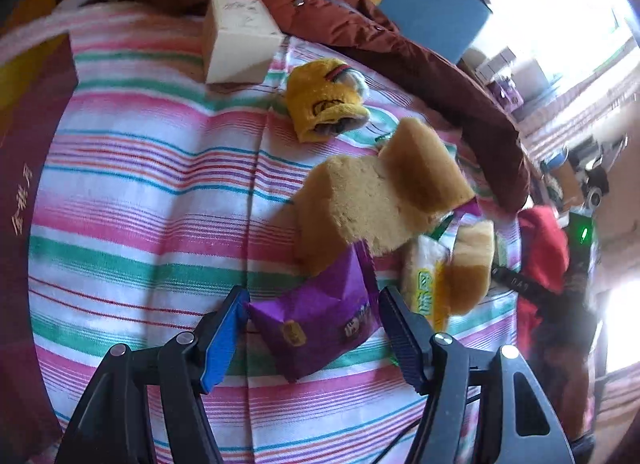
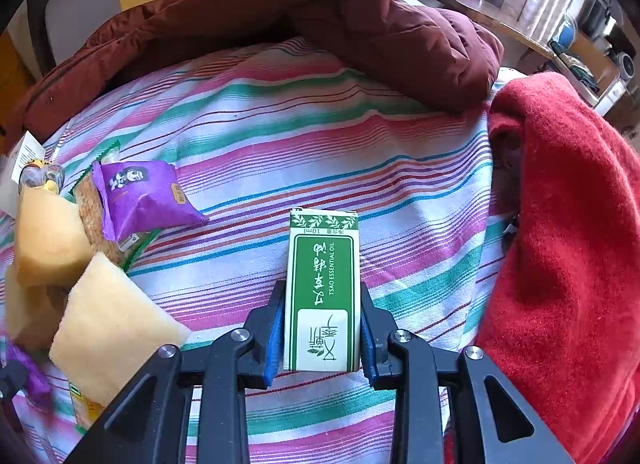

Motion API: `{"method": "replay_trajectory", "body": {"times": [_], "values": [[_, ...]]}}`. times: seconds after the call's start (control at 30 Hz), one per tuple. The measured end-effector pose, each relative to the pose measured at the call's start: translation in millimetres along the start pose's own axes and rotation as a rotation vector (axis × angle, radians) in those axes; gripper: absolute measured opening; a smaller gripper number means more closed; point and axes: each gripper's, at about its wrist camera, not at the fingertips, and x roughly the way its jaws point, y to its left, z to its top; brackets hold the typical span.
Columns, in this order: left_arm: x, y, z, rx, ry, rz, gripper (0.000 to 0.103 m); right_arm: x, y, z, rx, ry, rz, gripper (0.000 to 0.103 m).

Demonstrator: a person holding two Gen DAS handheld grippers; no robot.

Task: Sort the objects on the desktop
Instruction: 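Lift the boxed bottle with the right tool while the left tool grasps the purple snack packet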

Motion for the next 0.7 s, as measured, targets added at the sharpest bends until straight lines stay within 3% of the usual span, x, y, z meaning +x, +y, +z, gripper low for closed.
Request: {"method": "replay_trajectory", "body": {"times": [0.1, 0.17, 0.23, 0.57, 0.7], "values": [[-1, -6, -6, 0.085, -0.028, 0.029, 0.058, -2, -2, 0, -0.015, 0.002, -0.004, 0.032], [1, -8, -7, 0.126, -0.039, 0.04, 0.045, -3, -5, 0, -0.021, 0.002, -0.001, 0.031], [0, -7, -8, 0.16, -0.039, 0.027, 0.038, -5, -7, 0, -0.028, -0.002, -0.001, 0.031], [-22, -6, -17, 0.268, -0.102, 0.024, 0.033, -14, -32, 0, 0.042, -0.023, 0.094, 0.031], [-33, -4, -19, 0.292, -0.138, 0.038, 0.033, -28, -36, 2, 0.028, -0.08, 0.144, 0.031]]}}
